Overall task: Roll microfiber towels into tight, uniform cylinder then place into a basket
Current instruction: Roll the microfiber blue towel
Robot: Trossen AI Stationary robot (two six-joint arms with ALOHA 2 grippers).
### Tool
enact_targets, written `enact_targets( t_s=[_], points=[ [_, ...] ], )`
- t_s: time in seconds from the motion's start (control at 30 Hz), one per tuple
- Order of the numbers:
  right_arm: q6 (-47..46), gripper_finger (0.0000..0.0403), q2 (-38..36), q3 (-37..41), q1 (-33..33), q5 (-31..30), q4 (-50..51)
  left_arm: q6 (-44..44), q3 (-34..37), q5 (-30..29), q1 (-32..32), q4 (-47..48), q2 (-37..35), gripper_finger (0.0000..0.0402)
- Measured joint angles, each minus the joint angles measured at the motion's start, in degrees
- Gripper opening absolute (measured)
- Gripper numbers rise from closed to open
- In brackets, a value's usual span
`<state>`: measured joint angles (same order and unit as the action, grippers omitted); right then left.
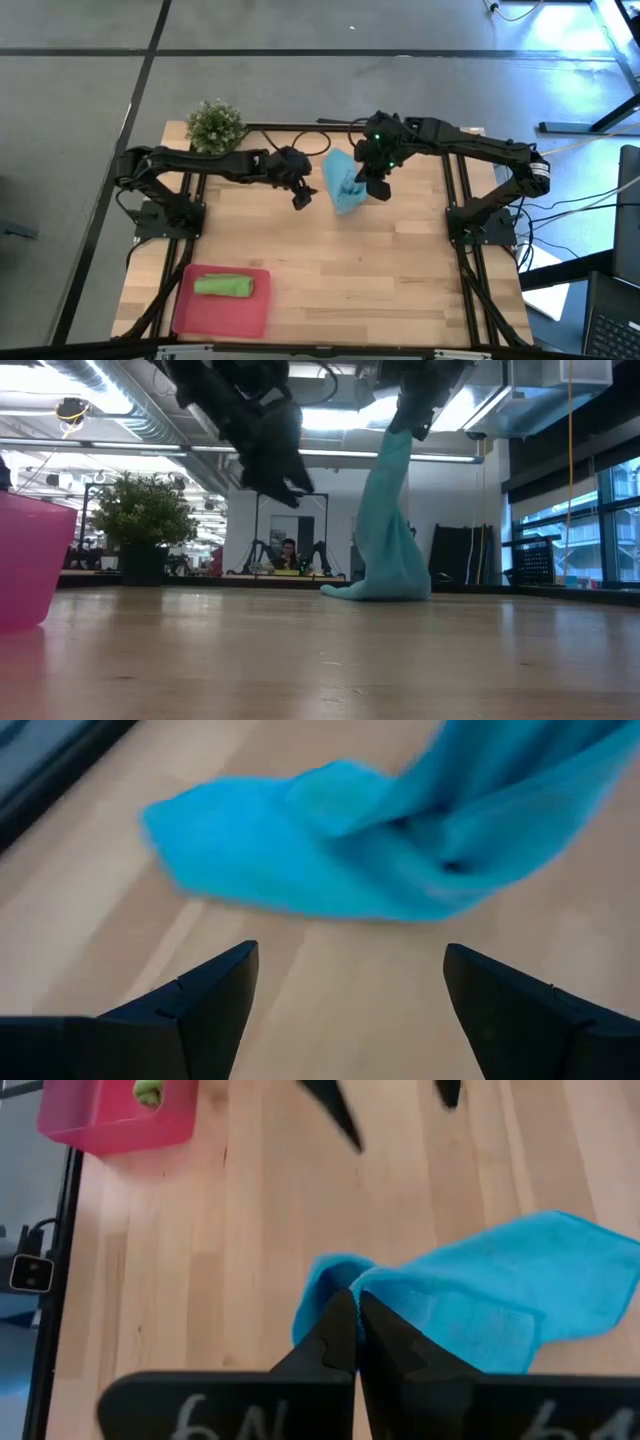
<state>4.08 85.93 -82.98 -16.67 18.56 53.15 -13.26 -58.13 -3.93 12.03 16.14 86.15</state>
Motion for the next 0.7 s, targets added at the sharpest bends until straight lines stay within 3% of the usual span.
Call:
enact_targets(
  t_s=[0.2, 0.43, 0.7],
  points=[
    [0.39, 0.0004, 0.00, 0.00, -0.04, -0.11, -0.23, 7.96, -0.02, 8.95, -0.21, -12.24, 3.47, 0.0307],
    [2.25, 0.0005, 0.00, 0.00, -0.04, -1.48, -0.70, 8.94, -0.02, 22.06, 0.98, -26.46, 7.25, 0.0307],
    [2.43, 0.0006, 0.00, 0.00, -1.03, -1.48, -1.09, 9.47, -0.04, 25.19, 0.08, -33.45, 10.55, 0.0307]
  ],
)
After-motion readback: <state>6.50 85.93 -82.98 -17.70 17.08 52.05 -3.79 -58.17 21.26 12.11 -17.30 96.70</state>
